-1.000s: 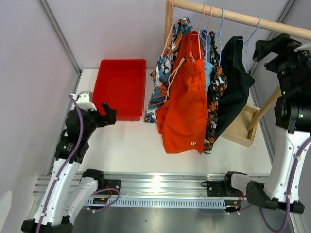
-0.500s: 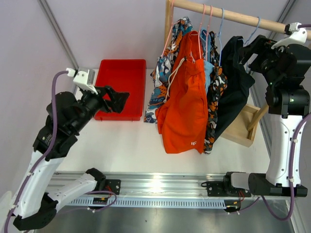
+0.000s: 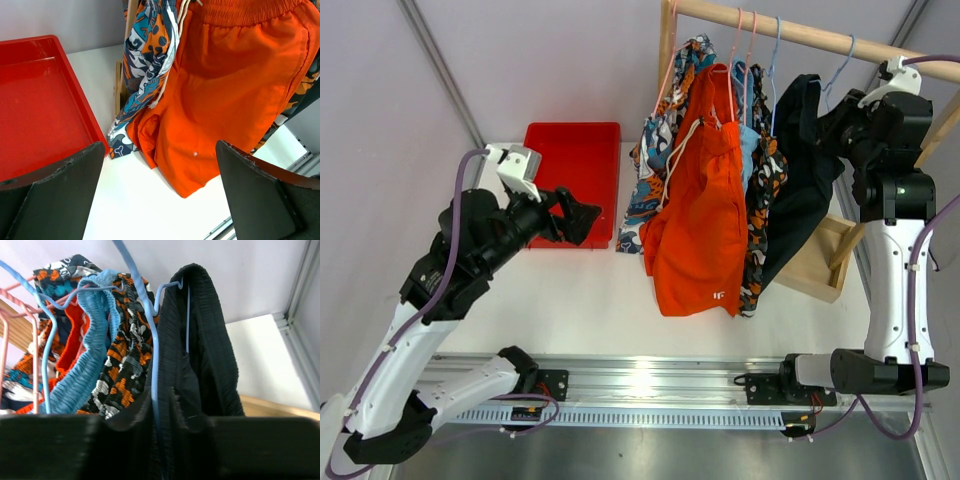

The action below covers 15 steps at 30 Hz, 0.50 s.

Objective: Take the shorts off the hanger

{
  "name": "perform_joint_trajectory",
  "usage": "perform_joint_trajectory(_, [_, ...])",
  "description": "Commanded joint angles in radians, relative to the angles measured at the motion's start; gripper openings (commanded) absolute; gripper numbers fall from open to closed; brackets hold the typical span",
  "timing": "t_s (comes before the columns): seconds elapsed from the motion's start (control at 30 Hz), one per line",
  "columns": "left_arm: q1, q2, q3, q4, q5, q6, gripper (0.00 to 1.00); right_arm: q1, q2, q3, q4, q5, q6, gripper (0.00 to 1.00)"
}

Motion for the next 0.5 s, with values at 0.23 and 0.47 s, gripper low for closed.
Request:
perform_joint_trajectory(0.23, [-0.307, 0.108, 0.095, -0.039, -0.282, 0.072, 0.99, 0.008, -0.033, 0.013, 0.120, 0.001, 0.031, 0.00])
perform_joint_trajectory(0.47, [-0.606, 0.373, 0.368, -0.013, -0.377, 0.153, 0.99, 0.017, -0.137, 0.066, 0.157, 0.137, 0.069, 0.00])
